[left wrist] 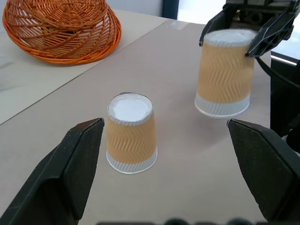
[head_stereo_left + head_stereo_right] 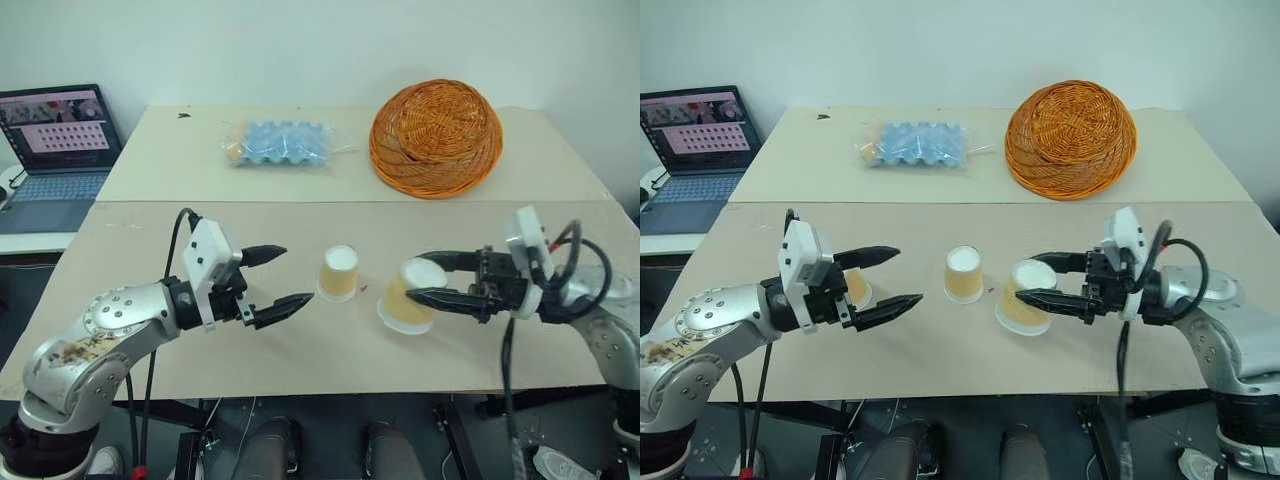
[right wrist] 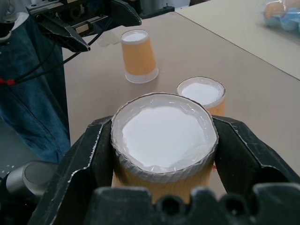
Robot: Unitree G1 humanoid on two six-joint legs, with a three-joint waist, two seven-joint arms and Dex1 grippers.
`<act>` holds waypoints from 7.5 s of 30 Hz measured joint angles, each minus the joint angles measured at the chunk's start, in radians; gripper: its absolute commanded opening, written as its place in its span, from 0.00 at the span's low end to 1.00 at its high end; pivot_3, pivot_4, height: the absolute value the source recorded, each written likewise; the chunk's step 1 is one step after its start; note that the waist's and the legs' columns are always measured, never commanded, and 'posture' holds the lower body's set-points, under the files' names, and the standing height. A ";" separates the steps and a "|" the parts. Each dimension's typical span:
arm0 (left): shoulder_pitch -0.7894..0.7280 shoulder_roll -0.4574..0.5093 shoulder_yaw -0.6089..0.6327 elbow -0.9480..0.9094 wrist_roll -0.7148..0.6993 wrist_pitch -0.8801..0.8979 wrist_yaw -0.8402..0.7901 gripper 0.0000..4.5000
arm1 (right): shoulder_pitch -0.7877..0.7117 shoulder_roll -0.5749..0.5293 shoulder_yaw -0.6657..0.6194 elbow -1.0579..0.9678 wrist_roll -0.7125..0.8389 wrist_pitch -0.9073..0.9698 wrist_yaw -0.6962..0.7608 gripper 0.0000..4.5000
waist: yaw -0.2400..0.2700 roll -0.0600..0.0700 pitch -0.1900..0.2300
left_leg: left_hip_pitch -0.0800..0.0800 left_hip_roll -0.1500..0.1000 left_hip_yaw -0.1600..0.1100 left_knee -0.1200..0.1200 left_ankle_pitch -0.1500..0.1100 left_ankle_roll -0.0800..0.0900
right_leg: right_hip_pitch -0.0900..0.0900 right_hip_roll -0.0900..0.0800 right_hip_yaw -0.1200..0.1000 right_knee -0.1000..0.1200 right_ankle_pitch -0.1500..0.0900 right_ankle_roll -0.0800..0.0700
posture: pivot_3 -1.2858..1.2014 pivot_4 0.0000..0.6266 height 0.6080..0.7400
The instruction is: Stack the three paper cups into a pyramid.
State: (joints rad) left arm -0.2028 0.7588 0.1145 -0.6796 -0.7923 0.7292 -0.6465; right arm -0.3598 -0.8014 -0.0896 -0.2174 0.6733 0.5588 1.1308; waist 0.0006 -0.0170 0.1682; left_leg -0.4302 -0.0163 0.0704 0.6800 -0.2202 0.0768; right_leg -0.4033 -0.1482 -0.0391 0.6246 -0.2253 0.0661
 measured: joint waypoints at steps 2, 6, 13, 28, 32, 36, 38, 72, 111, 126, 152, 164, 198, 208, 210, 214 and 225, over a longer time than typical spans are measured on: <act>0.002 0.000 0.001 -0.007 -0.001 0.000 0.001 1.00 | -0.038 0.022 0.034 0.062 -0.047 -0.038 0.005 0.64 | 0.004 0.000 0.000 | 0.000 0.000 0.000 0.000 0.000 0.000 | 0.000 0.000 0.000 0.001 0.000 0.000 | 0.52 0.24 0.90; 0.009 0.001 0.007 -0.010 -0.002 0.003 0.002 1.00 | -0.121 0.063 0.073 0.194 -0.129 -0.117 0.013 0.64 | 0.012 0.000 0.000 | -0.001 -0.001 0.000 0.000 0.001 -0.002 | 0.000 0.000 0.000 0.000 0.000 0.000 | 0.52 0.24 0.90; 0.012 0.003 0.021 -0.011 -0.022 0.013 0.009 1.00 | -0.161 0.118 0.117 0.310 -0.214 -0.207 0.047 0.64 | 0.012 0.000 0.000 | -0.002 -0.001 0.000 -0.001 0.001 -0.002 | 0.000 0.000 -0.001 -0.001 0.000 0.000 | 0.52 0.24 0.90; 0.012 0.011 0.024 -0.014 -0.035 0.016 0.036 1.00 | -0.181 0.157 0.120 0.370 -0.273 -0.268 0.063 0.64 | 0.011 0.000 0.000 | -0.001 -0.001 0.000 -0.001 0.002 -0.003 | 0.000 0.000 -0.001 0.000 0.000 0.000 | 0.52 0.24 0.90; 0.012 0.016 0.024 -0.018 -0.039 0.017 0.040 1.00 | -0.201 0.195 0.137 0.387 -0.293 -0.280 0.063 0.64 | 0.009 0.000 0.000 | -0.001 -0.001 0.000 -0.001 0.002 -0.003 | 0.000 0.000 -0.001 0.000 0.000 0.000 | 0.52 0.24 0.90; 0.012 0.020 0.025 -0.024 -0.051 0.017 0.044 1.00 | -0.212 0.217 0.155 0.411 -0.310 -0.300 0.062 0.64 | 0.009 0.000 0.000 | -0.001 -0.002 0.000 -0.001 0.003 -0.006 | 0.000 0.000 -0.001 0.000 0.000 0.000 | 0.52 0.24 0.90; 0.012 0.023 0.026 -0.024 -0.057 0.017 0.045 1.00 | -0.220 0.224 0.155 0.425 -0.318 -0.308 0.062 0.64 | 0.010 0.000 0.000 | -0.001 -0.002 0.000 -0.001 0.004 -0.007 | 0.000 0.000 -0.001 0.000 0.000 0.000 | 0.52 0.24 0.90; 0.004 0.033 0.027 -0.023 -0.074 0.017 0.056 1.00 | -0.121 0.099 0.101 0.309 -0.293 -0.279 0.105 0.99 | 0.009 0.000 0.000 | -0.001 -0.001 0.000 -0.001 0.002 -0.003 | 0.000 0.000 -0.001 0.001 0.000 0.000 | 0.52 0.24 0.90; -0.010 0.033 0.026 -0.023 -0.076 0.017 0.054 1.00 | -0.093 0.109 0.059 0.396 -0.378 -0.325 -0.006 0.99 | 0.011 0.000 0.000 | -0.001 -0.001 0.000 -0.001 0.002 -0.003 | 0.000 0.001 -0.001 0.000 0.000 0.000 | 0.52 0.24 0.90; 0.041 0.031 0.044 -0.023 -0.062 0.012 0.054 1.00 | 0.056 -0.014 -0.007 0.329 -0.350 -0.295 0.036 0.99 | 0.012 0.000 0.000 | -0.001 -0.001 0.000 -0.001 0.001 -0.002 | 0.000 0.000 -0.001 0.000 0.000 0.000 | 0.52 0.24 0.90; 0.389 -0.378 0.025 -0.175 0.417 -0.171 0.593 1.00 | -0.023 -0.157 -0.126 -0.161 0.080 0.014 0.049 0.99 | 0.030 -0.006 -0.001 | -0.006 0.000 -0.002 -0.001 -0.007 -0.003 | 0.000 -0.004 -0.002 -0.011 0.004 0.000 | 0.52 0.24 0.90; 0.436 -0.417 0.023 -0.006 0.525 -0.314 0.542 1.00 | -0.019 -0.159 -0.129 -0.163 0.086 0.014 0.063 0.99 | 0.039 -0.006 -0.001 | -0.006 0.000 -0.002 0.000 -0.007 -0.001 | -0.002 -0.004 -0.003 -0.013 0.005 0.000 | 0.52 0.24 0.90; 0.201 -0.400 0.022 0.240 0.525 -0.333 0.386 0.59 | 0.073 -0.184 -0.195 -0.206 0.094 0.015 0.004 1.00 | 0.038 -0.006 -0.001 | -0.007 0.000 -0.001 0.000 -0.004 0.004 | -0.001 -0.004 -0.003 -0.012 0.006 0.002 | 0.52 0.24 0.90; 0.150 -0.387 0.023 0.261 0.528 -0.334 0.369 0.53 | 0.105 -0.185 -0.196 -0.206 0.076 0.014 -0.001 1.00 | 0.039 -0.006 -0.001 | -0.007 0.000 -0.001 0.000 -0.004 0.004 | -0.001 -0.004 -0.003 -0.012 0.006 0.002 | 0.52 0.24 0.90; 0.081 -0.378 0.023 0.263 0.514 -0.313 0.354 0.53 | 0.109 -0.185 -0.197 -0.206 0.075 0.013 -0.005 1.00 | 0.042 -0.006 -0.001 | -0.007 0.000 -0.002 0.000 -0.003 0.003 | -0.001 -0.003 -0.004 -0.012 0.006 0.002 | 0.52 0.24 0.90; -0.170 -0.316 0.032 0.275 0.453 -0.261 0.296 0.53 | 0.133 -0.183 -0.202 -0.216 0.074 0.012 -0.020 1.00 | 0.045 -0.006 -0.001 | -0.009 -0.002 -0.003 0.002 -0.003 0.003 | -0.001 -0.003 -0.005 -0.012 0.007 0.003 | 0.52 0.24 0.90; -0.515 -0.325 -0.137 0.449 0.317 -0.217 -0.052 0.53 | 0.196 -0.167 -0.232 -0.261 0.073 0.012 -0.070 1.00 | 0.041 -0.006 -0.001 | -0.009 -0.003 -0.001 0.005 0.001 -0.001 | 0.003 0.000 -0.004 -0.012 0.007 0.005 | 0.52 0.24 0.90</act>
State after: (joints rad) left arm -0.7181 0.4336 -0.0221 -0.2310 -0.4752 0.5120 -0.6988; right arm -0.1637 -0.9686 -0.3215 -0.4780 0.7468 0.5709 1.0607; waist 0.0417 -0.0230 0.1674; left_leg -0.4396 -0.0190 0.0693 0.6848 -0.2190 0.0756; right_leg -0.4008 -0.1480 -0.0429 0.6125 -0.2184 0.0710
